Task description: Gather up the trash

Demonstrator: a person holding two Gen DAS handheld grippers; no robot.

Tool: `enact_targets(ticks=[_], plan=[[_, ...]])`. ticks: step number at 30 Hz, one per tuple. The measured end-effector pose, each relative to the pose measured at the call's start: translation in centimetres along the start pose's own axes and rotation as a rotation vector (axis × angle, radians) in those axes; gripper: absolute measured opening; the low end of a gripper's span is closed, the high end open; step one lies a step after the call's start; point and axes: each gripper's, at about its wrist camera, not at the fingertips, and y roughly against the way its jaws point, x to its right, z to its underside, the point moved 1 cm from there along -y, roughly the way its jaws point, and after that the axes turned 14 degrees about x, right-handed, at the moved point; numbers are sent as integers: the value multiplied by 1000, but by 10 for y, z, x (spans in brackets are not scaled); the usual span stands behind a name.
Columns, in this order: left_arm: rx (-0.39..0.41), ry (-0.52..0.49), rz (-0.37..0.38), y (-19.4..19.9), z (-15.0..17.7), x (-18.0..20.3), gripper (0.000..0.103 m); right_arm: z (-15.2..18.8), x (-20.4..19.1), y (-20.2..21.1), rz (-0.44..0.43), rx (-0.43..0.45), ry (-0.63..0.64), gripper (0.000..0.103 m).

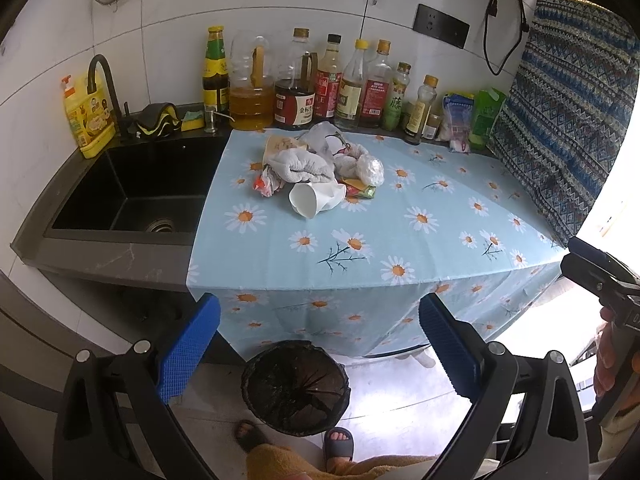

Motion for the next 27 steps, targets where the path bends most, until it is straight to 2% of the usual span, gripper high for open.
enact_targets(ticks=[9, 20, 27], plan=[[-19, -3, 42, -7, -4, -18, 97, 1, -22, -11, 8, -8, -4, 98], [-63, -12, 130, -37, -12, -58, 97, -5, -56, -33, 102, -34, -29, 98], [-72, 22, 176, -55, -17, -72, 97, -12, -62, -49, 113, -37, -37, 98]])
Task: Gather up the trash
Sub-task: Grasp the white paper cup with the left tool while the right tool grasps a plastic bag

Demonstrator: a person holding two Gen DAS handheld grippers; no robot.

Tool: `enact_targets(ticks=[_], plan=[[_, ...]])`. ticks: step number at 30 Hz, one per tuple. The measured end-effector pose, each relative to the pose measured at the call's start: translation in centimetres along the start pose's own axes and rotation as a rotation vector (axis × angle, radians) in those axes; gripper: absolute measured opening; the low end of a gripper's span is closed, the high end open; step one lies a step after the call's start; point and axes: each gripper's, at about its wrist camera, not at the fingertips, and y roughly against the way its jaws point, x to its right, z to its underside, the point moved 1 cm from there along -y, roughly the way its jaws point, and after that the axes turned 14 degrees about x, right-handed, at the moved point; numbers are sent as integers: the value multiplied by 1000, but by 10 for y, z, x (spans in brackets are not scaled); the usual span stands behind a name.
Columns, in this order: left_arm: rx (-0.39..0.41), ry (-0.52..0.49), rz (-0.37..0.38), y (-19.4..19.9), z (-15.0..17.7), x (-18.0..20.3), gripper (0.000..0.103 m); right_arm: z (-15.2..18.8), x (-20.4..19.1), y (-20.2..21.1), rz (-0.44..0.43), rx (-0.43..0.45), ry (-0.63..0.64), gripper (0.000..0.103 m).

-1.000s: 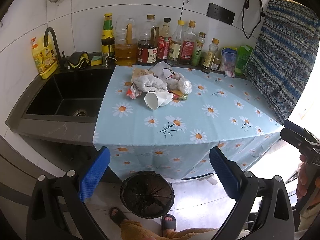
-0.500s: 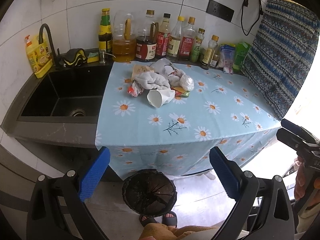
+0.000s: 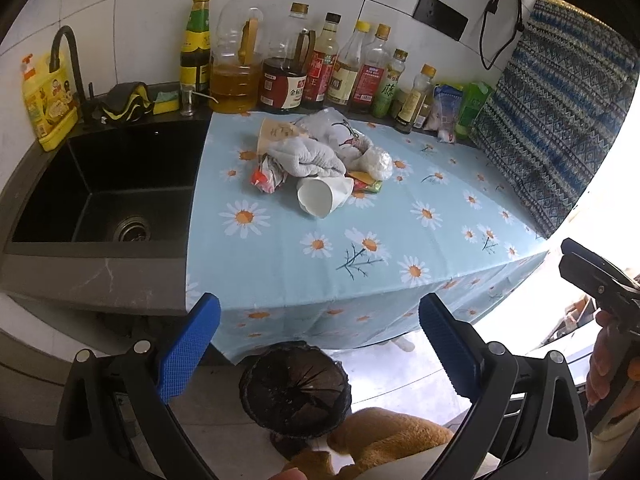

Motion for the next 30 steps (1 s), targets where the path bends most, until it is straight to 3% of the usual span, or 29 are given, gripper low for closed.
enact_targets(ticks=[12, 21, 26, 30], plan=[[-12, 98, 53, -65, -20, -18, 96, -35, 18, -83, -86, -47, 52, 98], [-80, 126, 52, -149, -32, -21, 96, -53, 55, -179, -166, -178, 59, 98], [-109, 101, 34, -189, -36, -21, 95, -59, 66, -230, -195, -246, 78, 88], [-129, 137, 45, -216, -37, -26, 95, -57, 71, -261, -226, -306, 70, 81]])
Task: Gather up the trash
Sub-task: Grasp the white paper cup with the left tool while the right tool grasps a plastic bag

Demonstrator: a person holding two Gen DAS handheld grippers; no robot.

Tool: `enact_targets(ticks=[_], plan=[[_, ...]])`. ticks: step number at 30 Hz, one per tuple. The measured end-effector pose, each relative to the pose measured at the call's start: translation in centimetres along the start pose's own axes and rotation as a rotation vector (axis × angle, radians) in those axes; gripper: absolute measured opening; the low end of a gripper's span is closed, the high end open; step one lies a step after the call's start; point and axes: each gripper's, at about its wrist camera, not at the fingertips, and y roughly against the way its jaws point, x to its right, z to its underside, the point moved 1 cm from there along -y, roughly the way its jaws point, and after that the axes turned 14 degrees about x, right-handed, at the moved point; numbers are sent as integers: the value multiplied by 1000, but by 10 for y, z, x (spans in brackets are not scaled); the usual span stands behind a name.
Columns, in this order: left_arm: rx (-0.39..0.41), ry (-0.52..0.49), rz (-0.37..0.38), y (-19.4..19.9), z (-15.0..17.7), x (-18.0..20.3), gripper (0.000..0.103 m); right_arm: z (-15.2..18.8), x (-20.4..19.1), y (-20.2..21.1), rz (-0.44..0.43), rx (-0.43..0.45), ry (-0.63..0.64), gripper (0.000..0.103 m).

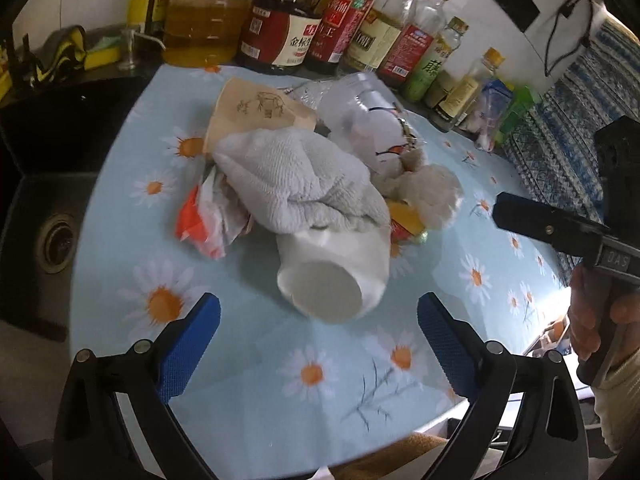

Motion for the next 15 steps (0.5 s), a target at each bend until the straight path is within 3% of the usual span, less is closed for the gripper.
enact_targets(ticks=[6, 8, 13, 15], plan=[[-13, -9, 6, -20, -5, 4, 95, -3, 9, -26, -16, -48, 23, 73], [-16, -6, 16, -23, -6, 5, 87, -4, 11, -33, -20, -57, 21, 71], [-43, -19, 20, -34, -6, 8, 80, -3, 13, -42, -30, -78, 16, 70], [-50, -24, 13, -37, -5, 8, 79, -1, 13, -46, -32, -93, 17, 64]])
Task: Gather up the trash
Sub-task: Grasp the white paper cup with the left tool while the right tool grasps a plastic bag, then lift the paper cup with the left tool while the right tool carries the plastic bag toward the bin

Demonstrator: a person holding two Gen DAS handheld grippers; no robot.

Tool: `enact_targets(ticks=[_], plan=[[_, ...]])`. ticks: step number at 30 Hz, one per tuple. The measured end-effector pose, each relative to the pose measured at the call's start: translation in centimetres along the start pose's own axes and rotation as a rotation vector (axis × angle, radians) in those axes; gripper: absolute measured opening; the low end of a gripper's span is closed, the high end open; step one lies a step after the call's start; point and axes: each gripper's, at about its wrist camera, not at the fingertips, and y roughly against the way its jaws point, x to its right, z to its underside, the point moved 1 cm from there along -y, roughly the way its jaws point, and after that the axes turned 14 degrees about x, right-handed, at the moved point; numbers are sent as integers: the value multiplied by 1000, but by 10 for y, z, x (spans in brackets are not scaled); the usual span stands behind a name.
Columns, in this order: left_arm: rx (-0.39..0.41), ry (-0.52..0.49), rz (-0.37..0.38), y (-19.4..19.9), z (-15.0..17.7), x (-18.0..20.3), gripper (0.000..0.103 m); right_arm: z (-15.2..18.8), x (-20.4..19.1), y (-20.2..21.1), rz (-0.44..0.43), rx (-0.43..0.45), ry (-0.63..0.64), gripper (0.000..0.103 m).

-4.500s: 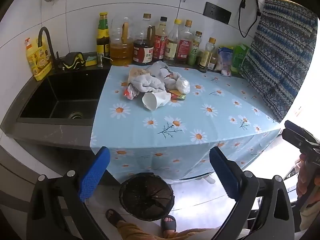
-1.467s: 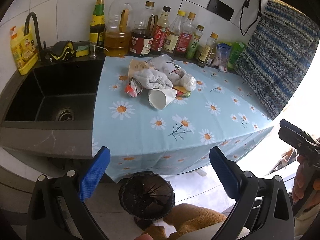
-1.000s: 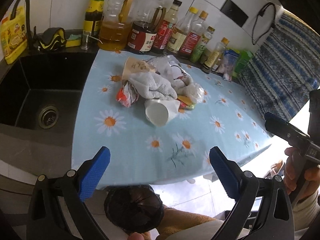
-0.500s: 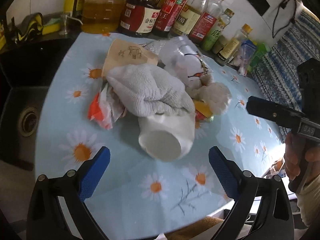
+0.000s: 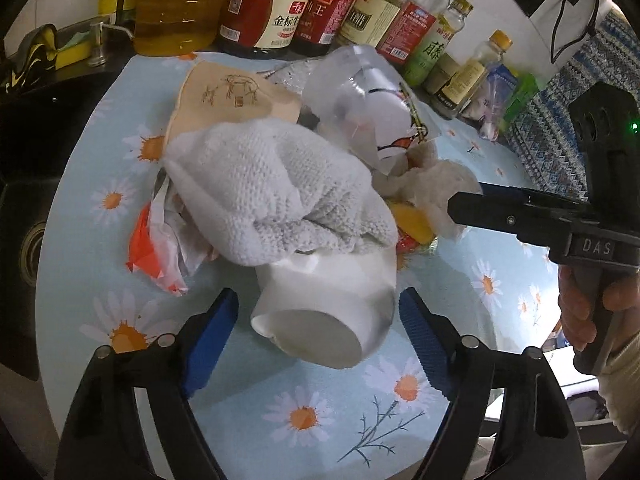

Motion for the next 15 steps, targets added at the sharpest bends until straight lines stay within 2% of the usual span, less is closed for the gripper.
enact_targets(ticks=[2, 4, 15], plan=[[-5, 8, 6, -2, 1, 0, 74, 1, 1, -4, 2, -13, 0, 57], [-5, 7, 19, -2, 1, 1, 68, 0, 2, -6, 0, -15, -4, 54], [10, -7, 39, 6, 2, 8, 67, 0, -1, 5, 3, 9, -10, 52]])
